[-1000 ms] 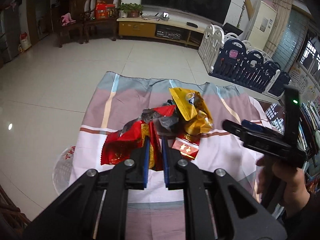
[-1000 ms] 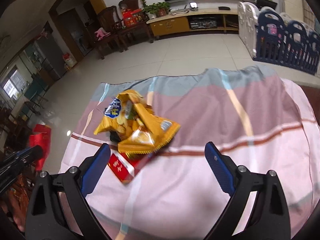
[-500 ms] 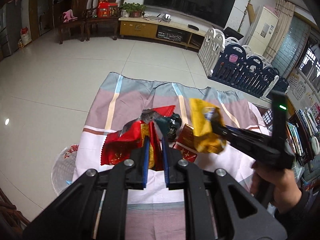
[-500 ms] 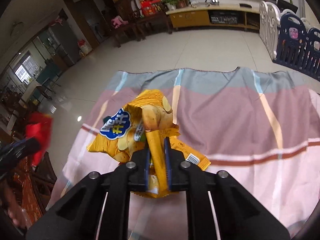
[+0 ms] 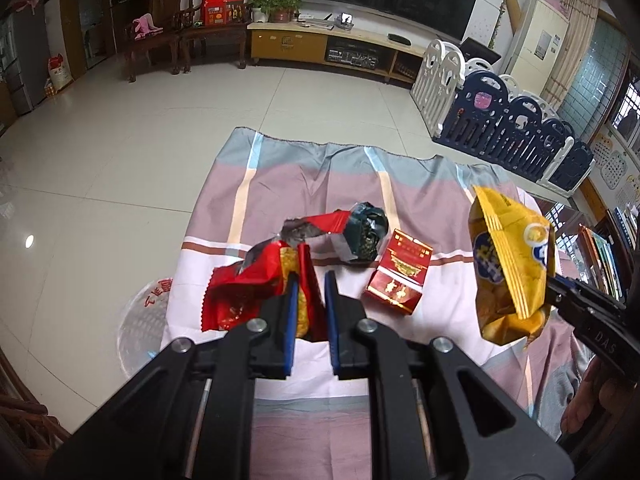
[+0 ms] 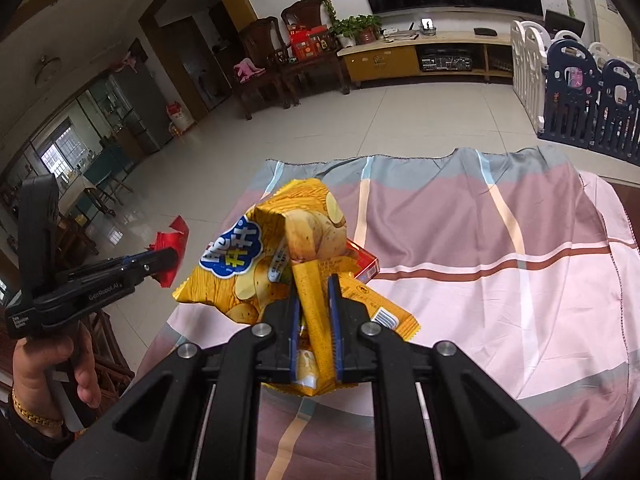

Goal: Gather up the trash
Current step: 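Carry red bag in left tool and yellow bag in right tool to wastebasket, release both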

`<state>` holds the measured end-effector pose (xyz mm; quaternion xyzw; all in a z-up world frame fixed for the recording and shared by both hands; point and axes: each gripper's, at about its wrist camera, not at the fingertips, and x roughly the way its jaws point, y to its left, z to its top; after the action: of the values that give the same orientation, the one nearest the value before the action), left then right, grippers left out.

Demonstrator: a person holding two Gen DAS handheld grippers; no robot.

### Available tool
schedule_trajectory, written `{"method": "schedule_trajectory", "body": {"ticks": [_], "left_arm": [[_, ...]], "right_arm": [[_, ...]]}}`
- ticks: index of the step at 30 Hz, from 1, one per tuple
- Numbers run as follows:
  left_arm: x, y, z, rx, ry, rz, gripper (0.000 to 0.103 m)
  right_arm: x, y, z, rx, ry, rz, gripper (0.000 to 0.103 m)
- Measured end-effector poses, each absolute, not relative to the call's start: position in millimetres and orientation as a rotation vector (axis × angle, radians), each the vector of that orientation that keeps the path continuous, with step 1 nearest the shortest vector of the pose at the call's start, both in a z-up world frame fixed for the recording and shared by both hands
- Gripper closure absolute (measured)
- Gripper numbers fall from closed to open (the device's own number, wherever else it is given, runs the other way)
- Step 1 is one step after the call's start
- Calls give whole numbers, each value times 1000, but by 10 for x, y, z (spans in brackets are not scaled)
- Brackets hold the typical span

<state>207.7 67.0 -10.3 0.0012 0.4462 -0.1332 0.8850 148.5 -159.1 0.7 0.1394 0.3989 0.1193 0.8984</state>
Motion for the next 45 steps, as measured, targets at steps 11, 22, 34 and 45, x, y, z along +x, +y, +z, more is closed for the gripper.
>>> {"method": "schedule_trajectory", "body": {"ticks": [11, 22, 34, 45], "left_arm": [[2138, 917, -82, -7, 949, -244, 89], [2375, 2377, -373, -247, 1066, 51, 78], [2086, 2635, 270, -319, 791, 96, 23], [1231, 3341, 1134, -514, 326, 178, 9]], "right_arm": [[1494, -1605, 32, 282, 823, 263, 90], [1521, -1542, 12, 266, 834, 285, 90], [1470, -1203, 17, 209, 806, 392, 90], [1758, 705, -64, 166, 840, 663, 90]]}}
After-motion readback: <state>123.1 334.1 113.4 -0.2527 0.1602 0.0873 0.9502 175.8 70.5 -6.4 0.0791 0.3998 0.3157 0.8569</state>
